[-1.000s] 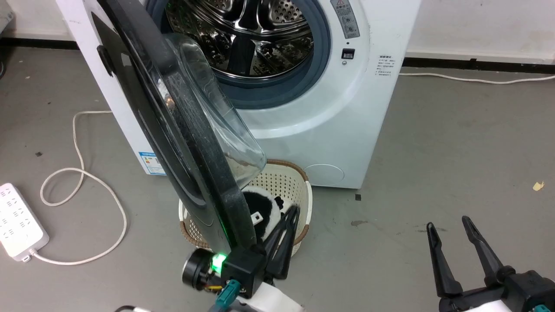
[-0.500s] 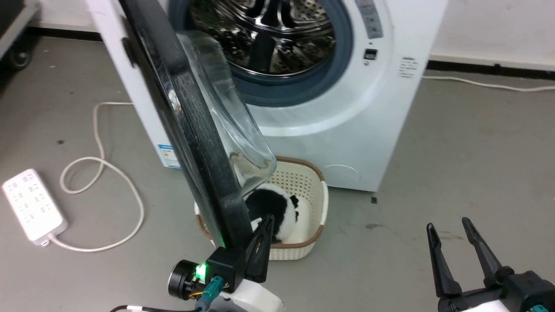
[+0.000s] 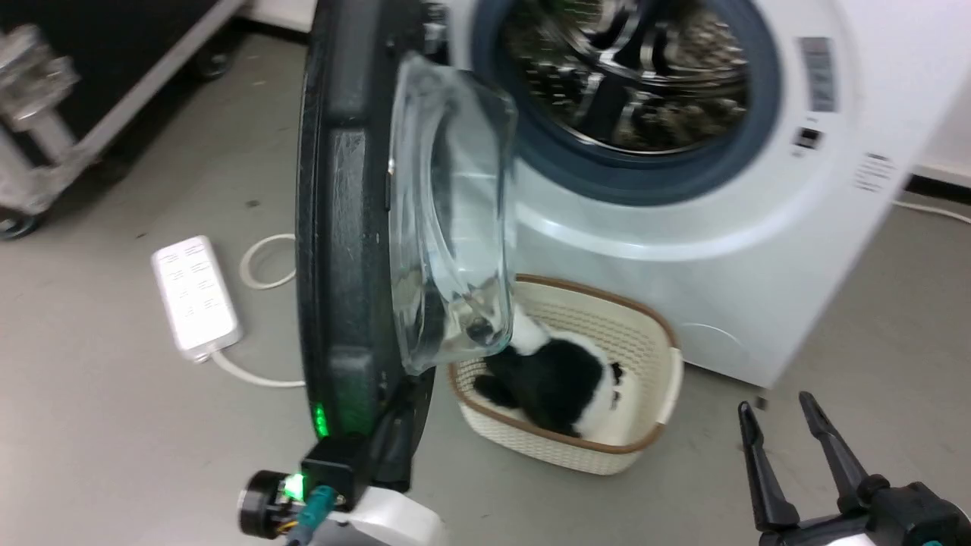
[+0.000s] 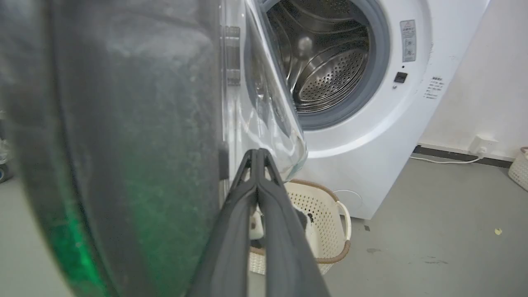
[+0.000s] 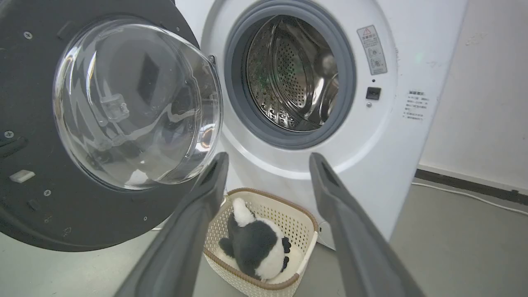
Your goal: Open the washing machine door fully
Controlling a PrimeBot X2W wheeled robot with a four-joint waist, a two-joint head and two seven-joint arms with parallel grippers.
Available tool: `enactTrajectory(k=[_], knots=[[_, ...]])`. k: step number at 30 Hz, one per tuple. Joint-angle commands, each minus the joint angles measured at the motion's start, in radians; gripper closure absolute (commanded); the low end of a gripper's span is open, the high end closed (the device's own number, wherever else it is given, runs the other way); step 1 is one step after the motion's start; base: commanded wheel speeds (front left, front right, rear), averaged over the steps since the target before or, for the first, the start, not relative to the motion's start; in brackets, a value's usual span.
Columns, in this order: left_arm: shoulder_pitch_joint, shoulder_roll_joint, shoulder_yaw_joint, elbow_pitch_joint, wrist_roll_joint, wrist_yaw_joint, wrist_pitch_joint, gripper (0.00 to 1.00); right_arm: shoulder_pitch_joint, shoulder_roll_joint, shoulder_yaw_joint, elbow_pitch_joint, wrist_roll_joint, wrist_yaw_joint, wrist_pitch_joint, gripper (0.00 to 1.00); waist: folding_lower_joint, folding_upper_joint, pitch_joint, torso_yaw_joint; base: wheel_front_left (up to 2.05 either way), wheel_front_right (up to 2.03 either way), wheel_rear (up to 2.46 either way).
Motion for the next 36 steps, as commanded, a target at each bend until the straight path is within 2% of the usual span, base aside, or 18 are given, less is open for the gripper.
enactTrajectory(k=[1,6,11,18,27,31,36], knots=[[0.007,0.016,0.021,-0.008,-0.008,0.014,0.008,1.0,0.009,0.004,0.003,0.003,0.004,0.001,-0.004,0.0,0.0,0.0,0.0,0.079,0.0,0.0,0.0],[-0.007,0.049,0.07,-0.015,-0.033,0.027,0.025,1.0,0.001,0.004,0.022,0.006,-0.008,0.001,-0.004,0.0,0.0,0.0,0.027,0.135,0.0,0.0,0.0],[-0.036,0.098,0.134,-0.015,-0.064,0.024,0.024,1.0,-0.015,0.003,0.04,0.001,-0.032,0.001,-0.004,0.0,0.0,0.0,0.084,0.15,0.0,0.0,0.0],[-0.118,0.176,0.213,0.028,-0.093,0.015,0.027,1.0,-0.04,-0.042,0.049,-0.007,-0.044,0.001,-0.004,0.0,0.0,0.0,0.186,0.134,0.0,0.0,0.0],[-0.252,0.258,0.328,0.171,-0.136,0.039,0.026,1.0,-0.05,-0.105,0.033,-0.022,-0.041,0.001,-0.004,0.0,0.0,0.0,0.28,0.109,0.0,0.0,0.0],[-0.33,0.318,0.384,0.274,-0.166,0.022,0.017,1.0,-0.062,-0.13,0.028,-0.029,-0.037,0.001,-0.004,0.0,0.0,0.0,0.307,0.094,0.0,0.0,0.0],[-0.371,0.344,0.399,0.342,-0.174,0.001,0.001,1.0,-0.07,-0.139,0.023,-0.03,-0.034,0.001,-0.004,0.0,0.0,0.0,0.315,0.085,0.0,0.0,0.0]])
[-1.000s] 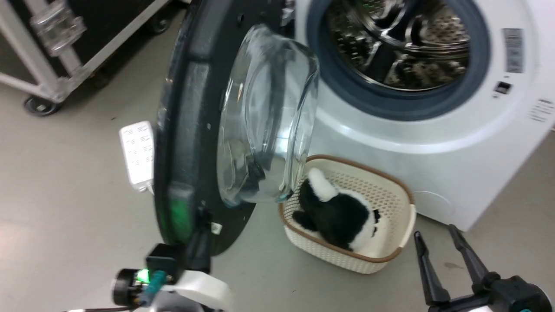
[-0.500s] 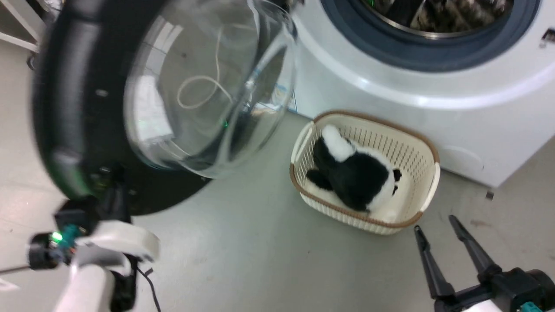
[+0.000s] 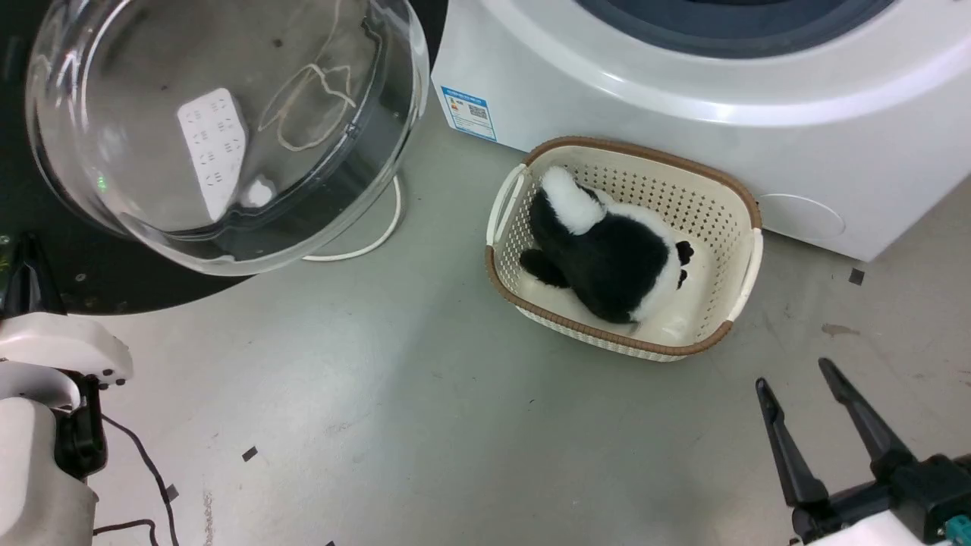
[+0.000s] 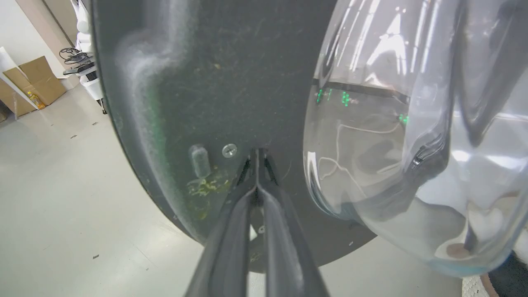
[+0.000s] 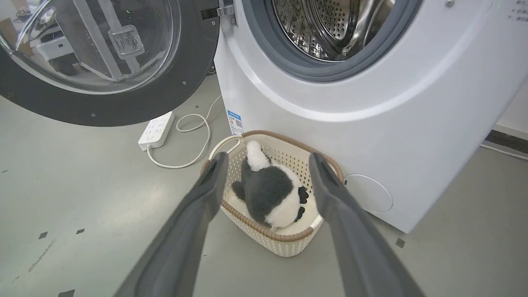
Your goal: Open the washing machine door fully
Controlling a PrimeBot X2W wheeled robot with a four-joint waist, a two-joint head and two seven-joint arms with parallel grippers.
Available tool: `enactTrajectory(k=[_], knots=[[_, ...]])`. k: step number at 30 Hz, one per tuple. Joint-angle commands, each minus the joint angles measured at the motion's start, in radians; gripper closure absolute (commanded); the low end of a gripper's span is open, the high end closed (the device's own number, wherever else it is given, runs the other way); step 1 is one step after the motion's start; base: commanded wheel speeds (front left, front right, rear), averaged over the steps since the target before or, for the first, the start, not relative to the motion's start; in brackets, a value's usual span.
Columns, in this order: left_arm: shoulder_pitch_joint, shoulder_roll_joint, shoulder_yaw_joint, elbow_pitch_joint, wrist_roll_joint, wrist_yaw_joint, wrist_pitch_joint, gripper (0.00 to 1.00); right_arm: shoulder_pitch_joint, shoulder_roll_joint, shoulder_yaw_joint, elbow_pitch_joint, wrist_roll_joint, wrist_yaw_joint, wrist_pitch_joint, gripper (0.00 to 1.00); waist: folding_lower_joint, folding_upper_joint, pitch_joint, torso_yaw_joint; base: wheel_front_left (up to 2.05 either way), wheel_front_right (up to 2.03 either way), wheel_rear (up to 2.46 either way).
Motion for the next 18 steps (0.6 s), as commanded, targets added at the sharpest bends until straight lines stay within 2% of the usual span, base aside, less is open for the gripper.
enactTrajectory(k=[1,3,8,13,18], knots=[[-0.021,0.004,0.001,0.023,0.002,-0.011,-0.014,1.0,-0.025,-0.006,-0.004,-0.004,0.002,0.001,-0.004,0.0,-0.0002,0.0,0.001,-0.005,0.0,0.0,0.0],[-0.024,0.002,-0.005,0.035,0.01,-0.022,-0.021,1.0,-0.026,-0.005,-0.009,-0.002,0.002,0.001,-0.004,0.0,-0.0002,0.0,-0.004,-0.007,0.0,0.0,0.0],[0.01,-0.031,-0.048,0.006,0.073,-0.013,-0.03,1.0,-0.033,0.007,-0.028,0.002,-0.009,0.001,-0.004,0.0,-0.0002,0.0,-0.04,-0.021,0.0,0.0,0.0],[0.097,-0.085,-0.056,-0.196,0.148,0.009,-0.03,1.0,-0.032,0.042,-0.07,0.002,-0.022,0.001,-0.004,0.0,-0.0002,0.0,-0.116,-0.046,0.0,0.0,0.0],[0.223,-0.144,-0.071,-0.359,0.187,-0.001,-0.031,1.0,-0.033,0.074,-0.109,-0.005,-0.055,0.001,-0.004,0.0,-0.0002,0.0,-0.208,-0.095,0.0,0.0,0.0]])
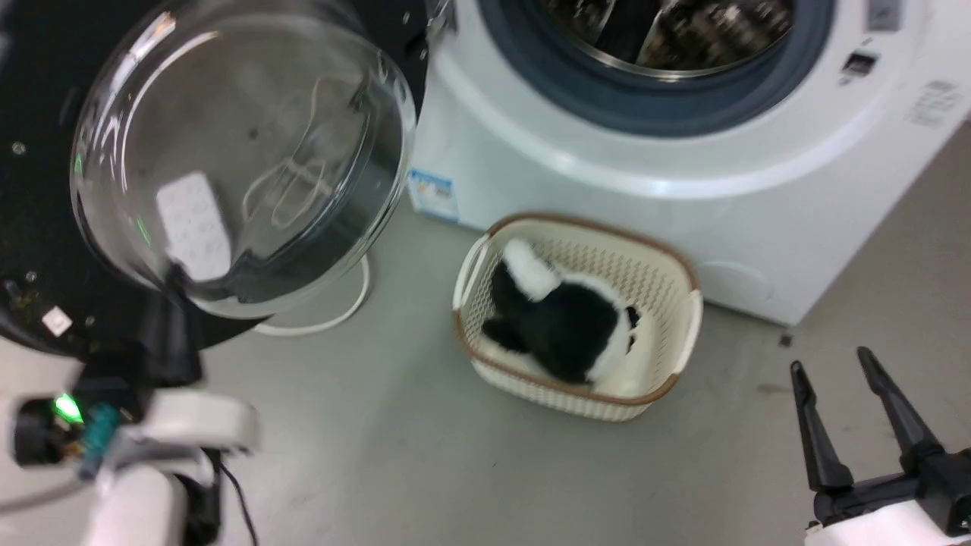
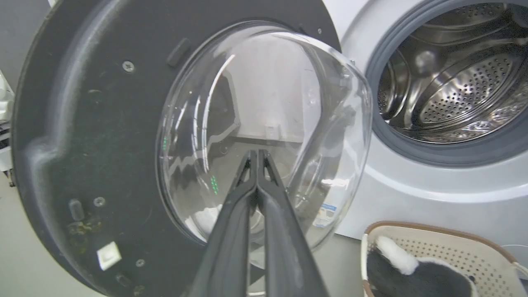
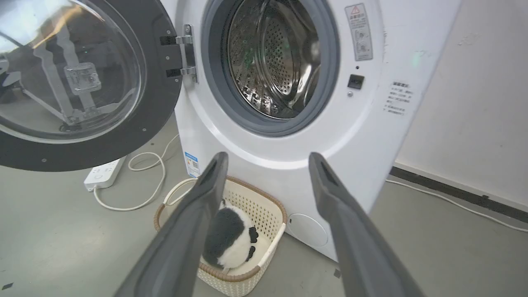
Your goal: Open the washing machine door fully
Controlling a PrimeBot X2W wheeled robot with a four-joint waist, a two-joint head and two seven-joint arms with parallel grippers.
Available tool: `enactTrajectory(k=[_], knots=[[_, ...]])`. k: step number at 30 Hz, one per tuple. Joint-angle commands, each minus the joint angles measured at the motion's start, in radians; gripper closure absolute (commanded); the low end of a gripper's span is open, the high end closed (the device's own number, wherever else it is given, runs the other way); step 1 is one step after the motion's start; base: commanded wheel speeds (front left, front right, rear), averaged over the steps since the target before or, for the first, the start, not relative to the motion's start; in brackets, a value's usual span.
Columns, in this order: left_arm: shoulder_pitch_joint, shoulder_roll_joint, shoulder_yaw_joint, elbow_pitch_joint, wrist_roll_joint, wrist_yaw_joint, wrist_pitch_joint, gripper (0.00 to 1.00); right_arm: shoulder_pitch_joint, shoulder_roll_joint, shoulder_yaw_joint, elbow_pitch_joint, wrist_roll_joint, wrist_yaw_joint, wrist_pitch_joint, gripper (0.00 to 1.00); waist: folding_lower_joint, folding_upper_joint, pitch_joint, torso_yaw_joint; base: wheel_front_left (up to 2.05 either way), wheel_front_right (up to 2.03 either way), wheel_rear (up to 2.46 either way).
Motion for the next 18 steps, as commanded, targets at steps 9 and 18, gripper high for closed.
enactTrajectory(k=[9,18], knots=[[0.174,-0.119,-0.076,-0.108,0.04,-0.014,-0.005,1.0,0.004,0.039,-0.02,0.014,-0.029,0.001,-0.004,0.0,0.0001,0.0,-0.158,-0.147,0.0,0.0,0.0],[0.267,-0.186,-0.126,-0.118,0.1,-0.028,-0.005,1.0,0.045,0.063,0.005,0.04,-0.005,0.001,-0.004,0.0,0.0001,0.0,-0.192,-0.238,0.0,0.0,0.0]])
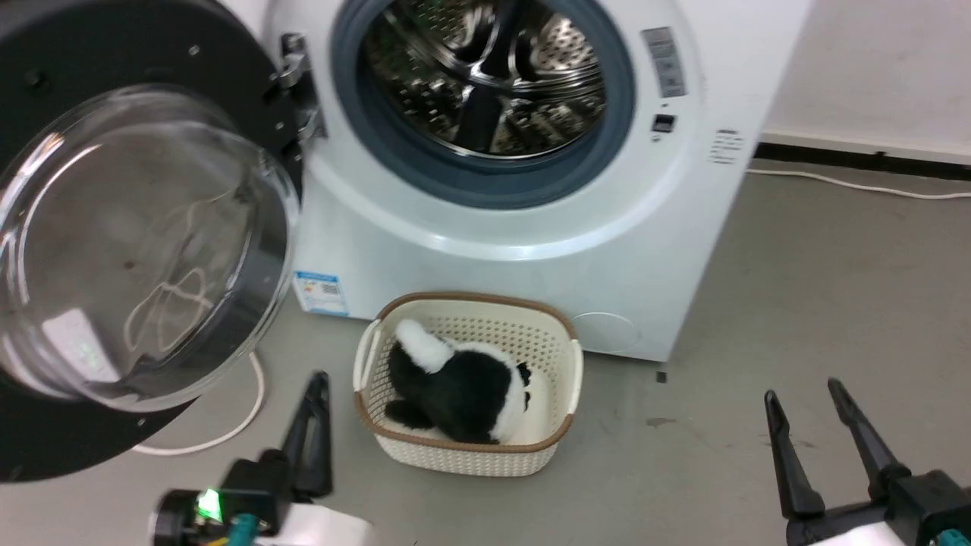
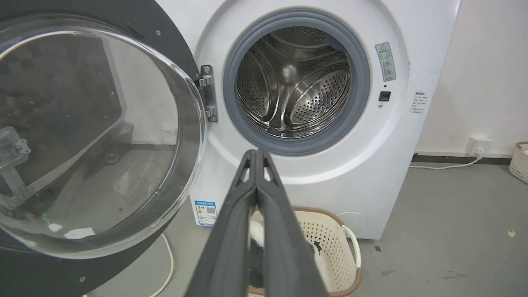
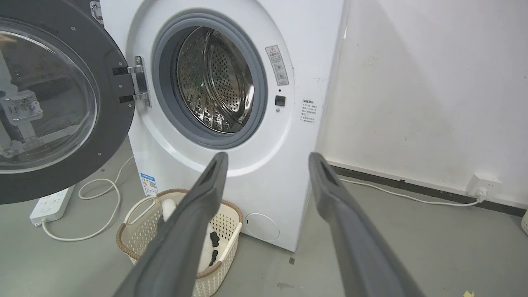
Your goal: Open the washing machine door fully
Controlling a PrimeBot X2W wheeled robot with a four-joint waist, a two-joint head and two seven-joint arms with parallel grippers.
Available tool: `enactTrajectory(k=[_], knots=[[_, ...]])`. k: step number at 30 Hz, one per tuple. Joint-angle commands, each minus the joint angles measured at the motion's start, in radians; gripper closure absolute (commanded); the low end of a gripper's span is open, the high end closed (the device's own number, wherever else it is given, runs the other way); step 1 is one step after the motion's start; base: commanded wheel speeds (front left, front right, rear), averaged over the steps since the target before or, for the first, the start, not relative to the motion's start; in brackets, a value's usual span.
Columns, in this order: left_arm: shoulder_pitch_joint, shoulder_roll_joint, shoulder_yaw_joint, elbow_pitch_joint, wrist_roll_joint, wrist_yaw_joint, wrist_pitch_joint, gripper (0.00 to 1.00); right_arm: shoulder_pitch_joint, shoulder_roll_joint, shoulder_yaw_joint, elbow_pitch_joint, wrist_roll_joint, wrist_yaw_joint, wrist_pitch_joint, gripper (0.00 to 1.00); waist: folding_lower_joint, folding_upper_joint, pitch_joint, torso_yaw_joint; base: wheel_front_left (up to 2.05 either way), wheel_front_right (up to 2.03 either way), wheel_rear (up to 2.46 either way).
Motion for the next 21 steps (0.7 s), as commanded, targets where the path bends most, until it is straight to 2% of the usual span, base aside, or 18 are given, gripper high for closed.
enactTrajectory(k=[1,2,3,4,5,6,21], knots=[[0.02,-0.012,-0.014,0.013,0.015,-0.003,-0.005,1.0,0.02,0.007,0.005,0.009,0.007,0.001,-0.005,0.0,0.0001,-0.0001,-0.014,-0.028,0.0,0.0,0.0],[0.025,-0.02,-0.019,0.02,0.017,-0.003,-0.005,0.99,0.025,0.008,0.009,0.01,0.009,0.001,-0.005,0.0,0.0001,-0.0001,-0.015,-0.035,0.0,0.0,0.0],[0.031,-0.027,-0.024,0.028,0.018,-0.004,-0.005,0.75,0.029,0.008,0.011,0.013,0.01,0.001,-0.005,0.0,0.0001,-0.0001,-0.015,-0.042,0.0,0.0,0.0],[0.036,-0.032,-0.028,0.035,0.021,-0.003,-0.005,0.63,0.031,0.009,0.013,0.016,0.012,0.001,-0.005,0.0,0.0001,-0.0001,-0.016,-0.048,0.0,0.0,0.0],[0.04,-0.034,-0.03,0.045,0.026,-0.003,-0.005,0.25,0.032,0.01,0.015,0.018,0.014,0.001,-0.005,0.0,0.0001,-0.0001,-0.016,-0.054,0.0,0.0,0.0],[0.042,-0.035,-0.031,0.061,0.03,-0.006,-0.005,0.0,0.033,0.01,0.015,0.019,0.017,0.001,-0.005,0.0,0.0001,-0.0001,-0.015,-0.058,0.0,0.0,0.0],[0.031,-0.058,-0.021,0.086,0.048,-0.022,-0.005,0.0,0.03,0.011,0.024,0.032,0.054,0.001,-0.005,0.0,0.0001,-0.0001,-0.007,-0.074,0.0,0.0,0.0]])
